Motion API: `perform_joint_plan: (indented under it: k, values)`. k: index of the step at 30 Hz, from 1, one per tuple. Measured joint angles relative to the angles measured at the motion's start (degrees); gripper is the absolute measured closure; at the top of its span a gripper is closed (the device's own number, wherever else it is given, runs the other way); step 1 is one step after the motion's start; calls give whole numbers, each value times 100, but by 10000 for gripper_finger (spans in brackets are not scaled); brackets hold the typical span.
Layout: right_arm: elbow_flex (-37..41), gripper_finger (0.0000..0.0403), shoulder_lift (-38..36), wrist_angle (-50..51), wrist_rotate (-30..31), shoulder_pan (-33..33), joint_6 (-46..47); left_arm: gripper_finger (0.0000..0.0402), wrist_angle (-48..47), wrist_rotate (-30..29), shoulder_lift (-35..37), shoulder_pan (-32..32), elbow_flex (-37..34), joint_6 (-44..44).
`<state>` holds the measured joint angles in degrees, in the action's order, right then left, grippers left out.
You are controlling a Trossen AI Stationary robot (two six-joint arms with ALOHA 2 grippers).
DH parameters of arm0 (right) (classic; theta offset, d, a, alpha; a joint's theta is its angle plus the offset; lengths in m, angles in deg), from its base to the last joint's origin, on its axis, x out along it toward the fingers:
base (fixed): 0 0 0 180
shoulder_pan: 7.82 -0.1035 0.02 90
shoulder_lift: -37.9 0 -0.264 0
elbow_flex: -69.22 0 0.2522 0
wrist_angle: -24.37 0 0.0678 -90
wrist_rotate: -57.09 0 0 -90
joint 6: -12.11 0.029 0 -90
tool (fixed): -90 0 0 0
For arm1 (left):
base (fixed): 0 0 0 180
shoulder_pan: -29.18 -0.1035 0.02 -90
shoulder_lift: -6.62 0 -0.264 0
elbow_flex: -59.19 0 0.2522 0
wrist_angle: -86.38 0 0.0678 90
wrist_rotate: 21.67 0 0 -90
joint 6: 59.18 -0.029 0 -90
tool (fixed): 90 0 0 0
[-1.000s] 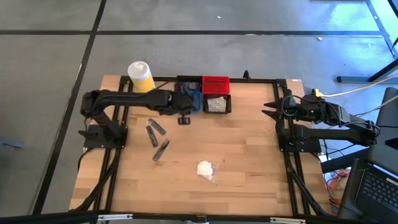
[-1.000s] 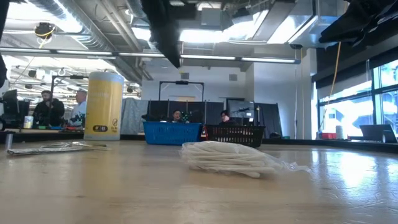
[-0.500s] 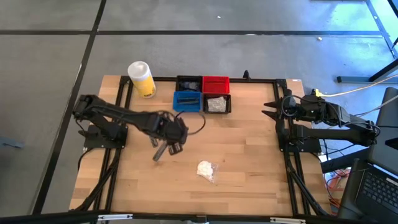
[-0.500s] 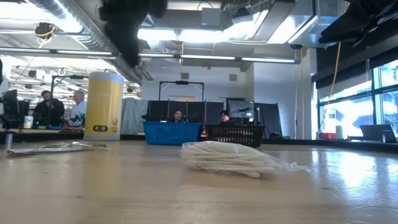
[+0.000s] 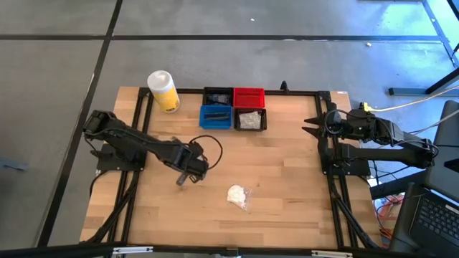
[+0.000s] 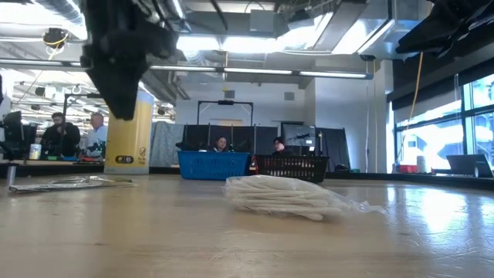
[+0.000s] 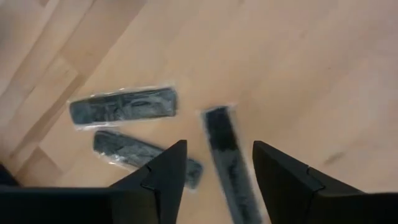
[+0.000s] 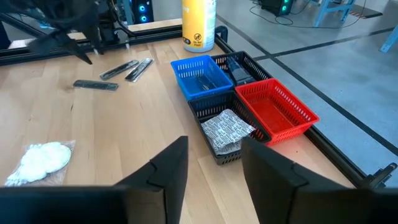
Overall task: Pick & Place Travel size toiletries
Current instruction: Put the bottom comb into the blue bin
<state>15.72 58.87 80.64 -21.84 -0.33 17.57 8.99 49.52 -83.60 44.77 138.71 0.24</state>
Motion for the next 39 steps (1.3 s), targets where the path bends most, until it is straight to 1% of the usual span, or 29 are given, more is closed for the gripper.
perform_joint_plan:
  k: [3,6,9,12,15,20,22,26,28,30,39]
  values:
    - [0,259,2,0,-1,1,-2,209,175,112,0,-239,-175,-137]
    - [0,265,1,0,0,1,1,206,462,286,0,-434,-373,-292]
    - [0,270,1,0,1,1,0,207,955,615,-1,-656,-693,-498]
    - [-1,275,-1,0,1,2,1,205,1278,897,-2,-828,-944,-514]
    - [-1,279,1,0,-1,1,1,199,1592,1149,-2,-908,-1146,-516]
    - [0,287,0,-1,1,2,-1,180,1600,1152,-2,-992,-1353,-510]
    - [0,289,0,0,-1,2,1,172,1678,1246,-2,-1040,-1456,-444]
    - [0,295,0,0,0,0,1,161,2253,1519,-2,-1056,-1707,-389]
    - [-1,297,-1,0,-1,1,1,160,2613,1712,-2,-1052,-1841,-349]
    - [2,300,0,0,0,2,-2,162,2791,1752,-6,-1048,-1938,-287]
    - [1,305,1,0,0,1,0,184,2757,1657,-244,-1051,-1930,-229]
